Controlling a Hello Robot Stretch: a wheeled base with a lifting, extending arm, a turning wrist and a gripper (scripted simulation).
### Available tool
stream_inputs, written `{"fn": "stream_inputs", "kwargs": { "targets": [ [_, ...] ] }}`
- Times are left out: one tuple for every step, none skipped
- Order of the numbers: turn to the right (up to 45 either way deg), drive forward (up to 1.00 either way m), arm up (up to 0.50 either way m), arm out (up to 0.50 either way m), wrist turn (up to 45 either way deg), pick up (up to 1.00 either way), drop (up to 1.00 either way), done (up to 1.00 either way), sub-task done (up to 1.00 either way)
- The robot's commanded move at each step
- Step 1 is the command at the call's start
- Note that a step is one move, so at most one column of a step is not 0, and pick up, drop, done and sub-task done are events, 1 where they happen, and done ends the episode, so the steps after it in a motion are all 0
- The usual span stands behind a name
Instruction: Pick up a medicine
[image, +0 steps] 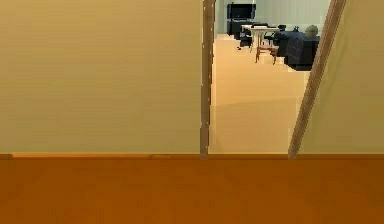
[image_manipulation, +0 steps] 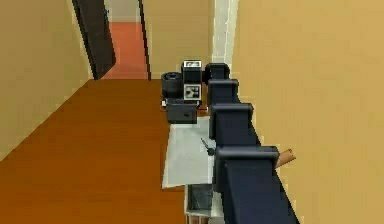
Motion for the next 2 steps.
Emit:
{"fn": "stream_inputs", "kwargs": {
  "targets": [
    [0.0, 0.0, 0.0, 0.0, 30.0, 0.0, 0.0, 0.0, 0.0],
    [0.0, 0.0, 0.0, 0.0, 3.0, 0.0, 0.0, 0.0, 0.0]
  ]
}}
